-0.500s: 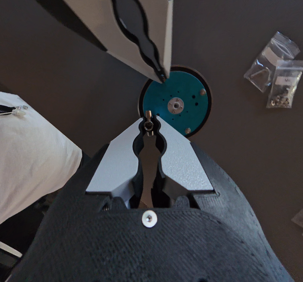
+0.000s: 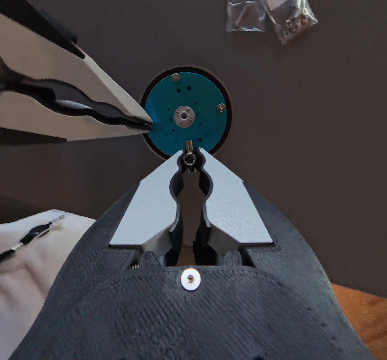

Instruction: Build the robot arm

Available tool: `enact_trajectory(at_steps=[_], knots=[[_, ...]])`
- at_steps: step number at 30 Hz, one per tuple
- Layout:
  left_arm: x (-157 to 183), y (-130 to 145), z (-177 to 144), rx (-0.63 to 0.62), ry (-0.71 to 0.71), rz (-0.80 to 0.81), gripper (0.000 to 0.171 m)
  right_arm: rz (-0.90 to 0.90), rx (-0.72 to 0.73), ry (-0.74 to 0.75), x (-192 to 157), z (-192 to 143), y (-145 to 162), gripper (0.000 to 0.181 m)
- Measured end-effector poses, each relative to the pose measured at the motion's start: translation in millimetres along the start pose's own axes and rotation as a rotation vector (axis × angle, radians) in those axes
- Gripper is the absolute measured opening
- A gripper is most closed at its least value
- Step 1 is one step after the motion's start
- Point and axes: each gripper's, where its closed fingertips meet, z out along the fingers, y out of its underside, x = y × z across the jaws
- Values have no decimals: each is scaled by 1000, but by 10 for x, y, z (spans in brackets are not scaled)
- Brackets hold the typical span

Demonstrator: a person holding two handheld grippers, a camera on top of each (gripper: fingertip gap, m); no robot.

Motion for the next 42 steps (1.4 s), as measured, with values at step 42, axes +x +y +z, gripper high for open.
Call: enact_trajectory(at_steps=[42], knots=[[-417, 966, -2084, 62, -826, -186, 9, -327, -80, -142, -17, 105, -122, 8]])
